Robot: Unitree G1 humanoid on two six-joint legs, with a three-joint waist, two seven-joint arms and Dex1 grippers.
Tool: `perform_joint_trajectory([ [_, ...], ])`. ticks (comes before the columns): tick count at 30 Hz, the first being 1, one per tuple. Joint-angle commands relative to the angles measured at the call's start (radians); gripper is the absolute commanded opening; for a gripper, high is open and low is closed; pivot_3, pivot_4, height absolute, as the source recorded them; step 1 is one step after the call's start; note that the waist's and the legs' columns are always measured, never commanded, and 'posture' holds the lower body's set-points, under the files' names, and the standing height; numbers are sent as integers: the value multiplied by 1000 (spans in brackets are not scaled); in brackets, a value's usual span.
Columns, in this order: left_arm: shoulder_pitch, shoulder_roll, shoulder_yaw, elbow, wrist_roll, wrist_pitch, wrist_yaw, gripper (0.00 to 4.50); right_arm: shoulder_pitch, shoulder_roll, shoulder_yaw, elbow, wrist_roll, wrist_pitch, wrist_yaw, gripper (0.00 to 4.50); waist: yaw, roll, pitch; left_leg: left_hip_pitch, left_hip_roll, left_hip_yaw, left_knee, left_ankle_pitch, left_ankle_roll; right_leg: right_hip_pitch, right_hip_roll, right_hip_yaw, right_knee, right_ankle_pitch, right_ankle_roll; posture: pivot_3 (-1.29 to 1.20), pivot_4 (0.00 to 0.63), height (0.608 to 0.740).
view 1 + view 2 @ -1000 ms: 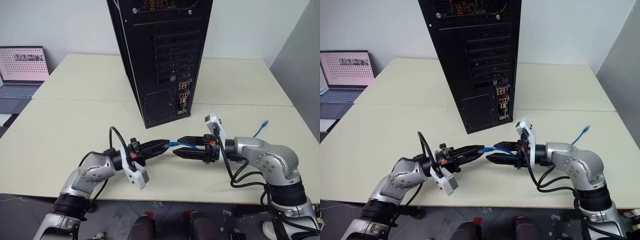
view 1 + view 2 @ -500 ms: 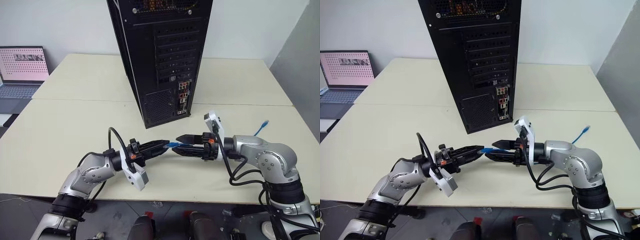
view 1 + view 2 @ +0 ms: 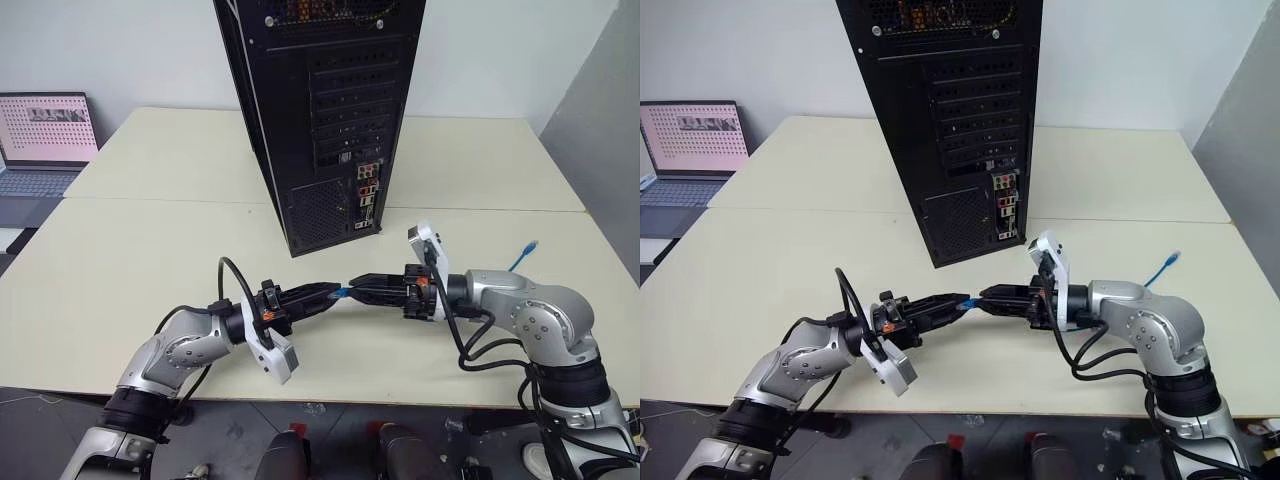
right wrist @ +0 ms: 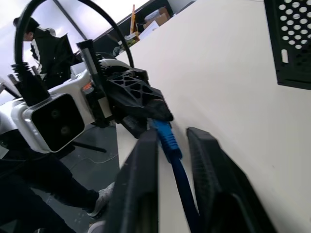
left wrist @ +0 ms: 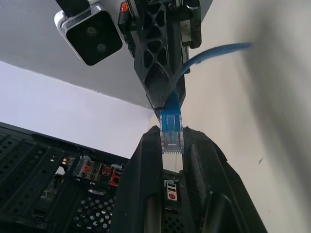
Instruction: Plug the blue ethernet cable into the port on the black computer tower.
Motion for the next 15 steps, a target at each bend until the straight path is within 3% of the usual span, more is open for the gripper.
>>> perform_joint_trajectory([
  [1,-7,6,10,-28,11,-10,31,268,-13,2,-4,-19,21,1,-5,6,0,0,0,0,0,0,0,0,0,0,0,0,0,0,0,0,150,740],
  [10,-15,11,8,-17,35,-8,59,268,-7,-5,-9,-19,48,20,4,0,0,0,0,0,0,0,0,0,0,0,0,0,0,0,0,0,150,740],
  [11,-15,11,8,-17,36,-8,60,268,-6,-5,-10,-19,50,20,6,669,0,0,0,0,0,0,0,0,0,0,0,0,0,0,0,0,150,740],
  [15,-16,14,5,-18,37,-7,65,268,-5,-14,-7,-20,52,22,11,1656,0,0,0,0,0,0,0,0,0,0,0,0,0,0,0,0,150,740],
])
